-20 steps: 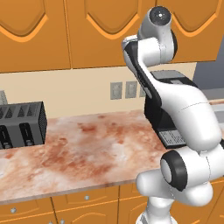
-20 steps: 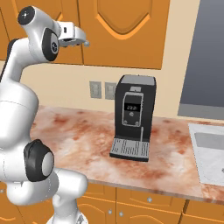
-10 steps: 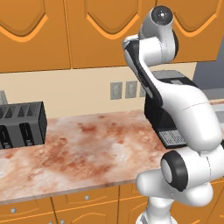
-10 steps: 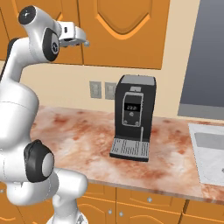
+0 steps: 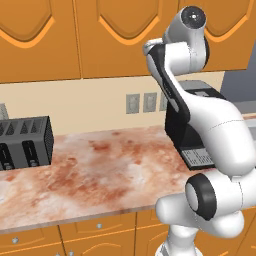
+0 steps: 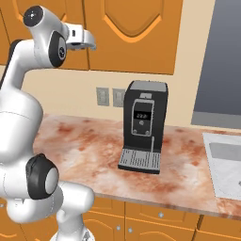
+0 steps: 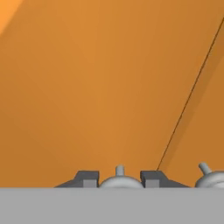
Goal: Open the cabinet, pick the kettle from the cabinet, and place it in the sink.
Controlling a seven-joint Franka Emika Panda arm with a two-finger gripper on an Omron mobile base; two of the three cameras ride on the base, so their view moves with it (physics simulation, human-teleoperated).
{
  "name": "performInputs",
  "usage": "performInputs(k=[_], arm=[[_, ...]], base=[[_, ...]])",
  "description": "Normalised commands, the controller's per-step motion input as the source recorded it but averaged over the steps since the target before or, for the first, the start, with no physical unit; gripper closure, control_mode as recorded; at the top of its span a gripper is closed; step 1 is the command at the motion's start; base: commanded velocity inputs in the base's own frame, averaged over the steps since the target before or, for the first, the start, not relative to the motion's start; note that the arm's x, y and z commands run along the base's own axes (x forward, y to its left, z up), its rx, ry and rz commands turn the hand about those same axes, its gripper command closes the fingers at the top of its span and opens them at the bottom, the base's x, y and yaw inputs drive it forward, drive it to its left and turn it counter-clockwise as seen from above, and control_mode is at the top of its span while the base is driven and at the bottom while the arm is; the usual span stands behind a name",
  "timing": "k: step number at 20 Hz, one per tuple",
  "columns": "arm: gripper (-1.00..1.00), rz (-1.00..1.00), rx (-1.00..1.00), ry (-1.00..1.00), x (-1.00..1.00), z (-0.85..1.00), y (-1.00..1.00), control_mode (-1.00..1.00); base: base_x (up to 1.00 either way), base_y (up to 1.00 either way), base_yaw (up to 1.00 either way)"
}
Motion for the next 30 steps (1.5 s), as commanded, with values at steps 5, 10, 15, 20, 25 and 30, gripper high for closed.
performInputs(k=[5,10,15,20,25,30], arm=[[1.0,0.0,0.01,-0.03,-0.13,0.0,0.22,-1.0],[1.0,0.0,0.0,-0.03,-0.24,0.0,0.24,-1.0],[1.0,0.0,0.0,-0.01,-0.3,0.12,0.19,-1.0],[1.0,-0.02,0.0,-0.06,-0.37,0.1,0.29,-1.0],[1.0,-0.11,-0.01,-0.04,-0.38,0.12,0.32,-1.0],[1.0,-0.15,0.0,-0.05,-0.39,0.14,0.32,-1.0]], base=[[0.0,0.0,0.0],[0.0,0.0,0.0],[0.0,0.0,0.0],[0.0,0.0,0.0],[0.0,0.0,0.0],[0.0,0.0,0.0]])
